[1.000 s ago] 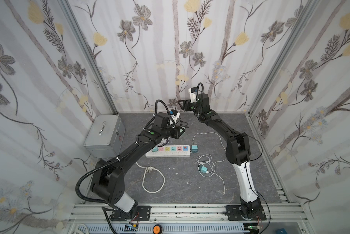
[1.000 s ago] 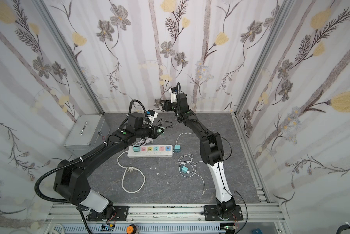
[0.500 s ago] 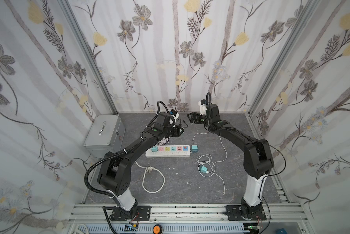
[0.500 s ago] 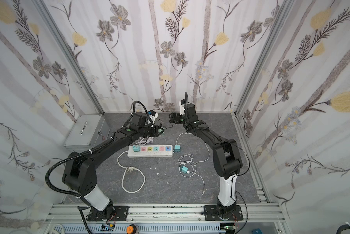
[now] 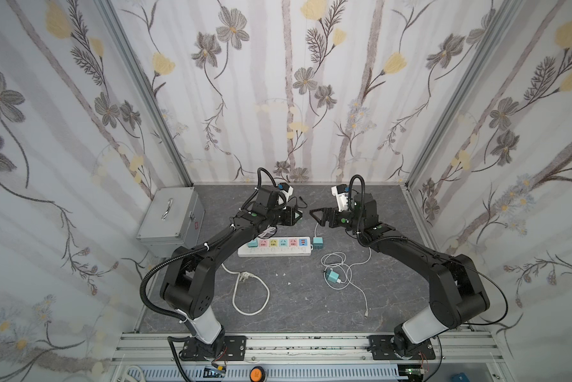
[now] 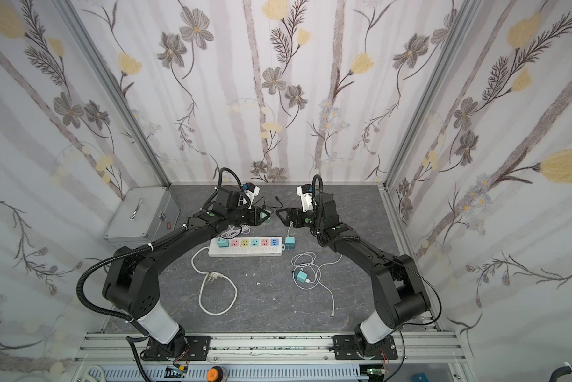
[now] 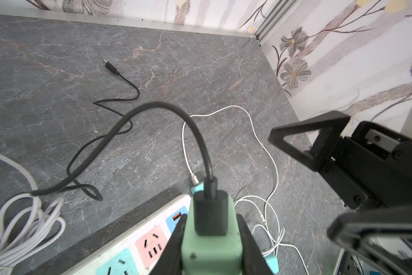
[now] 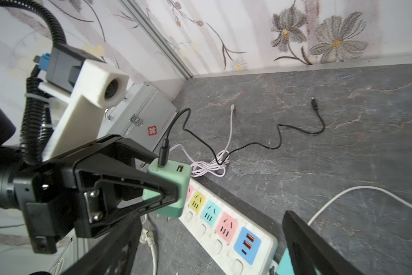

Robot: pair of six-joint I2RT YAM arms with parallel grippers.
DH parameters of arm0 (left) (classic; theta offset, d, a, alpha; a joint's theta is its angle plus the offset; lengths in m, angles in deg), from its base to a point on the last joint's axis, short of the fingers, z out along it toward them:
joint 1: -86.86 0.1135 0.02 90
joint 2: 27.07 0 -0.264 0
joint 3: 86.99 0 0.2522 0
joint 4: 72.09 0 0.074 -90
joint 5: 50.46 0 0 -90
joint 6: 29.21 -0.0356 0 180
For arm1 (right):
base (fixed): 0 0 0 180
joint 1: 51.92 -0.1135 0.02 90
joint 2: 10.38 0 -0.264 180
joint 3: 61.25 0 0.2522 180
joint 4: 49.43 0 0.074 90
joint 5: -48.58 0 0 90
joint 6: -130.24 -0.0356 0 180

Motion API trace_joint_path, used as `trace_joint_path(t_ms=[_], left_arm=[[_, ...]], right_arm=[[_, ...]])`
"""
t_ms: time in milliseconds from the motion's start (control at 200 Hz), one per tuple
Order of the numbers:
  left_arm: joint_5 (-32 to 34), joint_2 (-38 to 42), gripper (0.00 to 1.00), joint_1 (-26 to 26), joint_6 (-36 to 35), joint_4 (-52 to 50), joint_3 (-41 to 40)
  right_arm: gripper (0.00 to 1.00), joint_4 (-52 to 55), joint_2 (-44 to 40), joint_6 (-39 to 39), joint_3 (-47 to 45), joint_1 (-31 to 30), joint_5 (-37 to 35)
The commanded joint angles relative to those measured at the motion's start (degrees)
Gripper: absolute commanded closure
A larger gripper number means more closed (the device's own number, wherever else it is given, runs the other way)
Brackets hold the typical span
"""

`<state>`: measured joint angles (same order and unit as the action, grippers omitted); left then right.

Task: Insert plugs into power strip
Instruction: Pass the plug.

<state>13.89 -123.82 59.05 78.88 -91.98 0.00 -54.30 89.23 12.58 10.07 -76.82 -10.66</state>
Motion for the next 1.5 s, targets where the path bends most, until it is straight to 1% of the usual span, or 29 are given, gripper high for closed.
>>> trace_joint_path(t_ms=[0,100,170,230,330,345,385,470,515,590,630,680,740,849,909,974,1044,1114,1159,1209,1279,1374,1494], left_arm=[[-1.7,-0.2,1.00,0.1,2.4,3.2,0.3],[-1.8,-0.3,1.00,0.0,3.5,3.2,0.3],[-1.9,-0.3,1.00,0.1,4.5,3.2,0.3],[-1.6,-0.1,1.00,0.0,5.7,3.1,0.3],[0.5,0.6,1.00,0.1,8.9,4.0,-0.3],[0.6,0.7,1.00,0.1,9.4,4.4,-0.5],[0.8,1.0,1.00,0.1,11.1,5.7,-1.2],[0.0,1.5,1.00,0.1,13.8,9.2,-2.8],[-1.2,1.6,1.00,0.1,13.9,11.1,-3.7],[-2.6,2.0,1.00,0.1,11.4,13.3,-5.1],[-2.7,2.3,1.00,0.1,9.0,14.1,-6.1],[-0.9,2.9,1.00,0.2,6.3,14.1,-7.3],[-0.9,3.7,1.00,0.7,2.6,14.3,-8.6],[-3.3,5.9,1.00,1.7,-5.4,17.3,-12.3],[-5.9,7.6,1.00,2.1,-10.5,21.7,-15.8],[-9.0,9.3,1.00,2.6,-15.8,28.2,-20.5],[-13.2,10.2,1.00,3.2,-21.2,31.0,-23.2],[-18.0,10.5,1.00,3.6,-25.9,32.0,-24.6],[-20.0,10.5,1.00,3.6,-28.1,34.9,-26.3],[-21.9,10.0,1.00,3.6,-29.5,40.3,-28.4],[-22.7,8.9,1.00,3.6,-28.9,48.3,-30.7],[-25.7,6.3,1.00,3.6,-27.9,54.5,-31.0],[-28.1,2.6,1.00,3.6,-23.9,65.9,-31.9]], right_arm=[[0.10,-12.7,1.1,-6.6,-0.7,-0.7,4.1],[0.14,-21.4,3.9,-11.8,-1.1,-1.5,6.8],[0.16,-26.6,6.3,-13.3,-1.4,-2.0,8.1],[0.17,-29.2,8.4,-13.9,-1.9,-2.3,7.3],[0.19,-36.1,11.1,-14.0,-3.6,-3.0,4.3],[0.19,-37.1,11.4,-14.0,-5.2,-3.1,3.8],[0.19,-39.4,12.3,-13.6,-6.1,-3.4,3.1],[0.20,-41.2,14.5,-12.7,-6.1,-4.1,2.7],[0.21,-42.0,15.3,-12.4,-6.1,-4.6,2.7],[0.21,-42.2,15.4,-11.2,-6.2,-5.2,2.7],[0.21,-40.6,14.6,-10.1,-6.4,-5.5,2.2],[0.21,-38.1,13.2,-8.1,-6.9,-5.5,1.8],[0.19,-35.3,11.2,-5.7,-7.9,-5.4,1.8],[0.17,-30.4,7.9,-3.0,-9.4,-3.9,4.0],[0.17,-27.0,5.7,-1.1,-9.8,-2.9,5.4],[0.17,-20.8,2.8,2.2,-9.9,-2.0,6.3],[0.17,-13.6,-0.2,6.1,-9.1,-1.0,8.0],[0.19,-3.9,-2.5,12.8,-6.8,-0.6,10.7],[0.21,3.0,-3.3,17.0,-4.6,-0.7,11.9],[0.24,9.3,-3.9,20.6,-1.5,-0.7,13.3],[0.30,15.2,-4.6,24.5,0.9,-0.8,15.5],[0.35,20.0,-5.1,28.5,3.2,-1.7,17.7],[0.46,23.3,-4.5,32.3,5.2,-3.9,18.8]])
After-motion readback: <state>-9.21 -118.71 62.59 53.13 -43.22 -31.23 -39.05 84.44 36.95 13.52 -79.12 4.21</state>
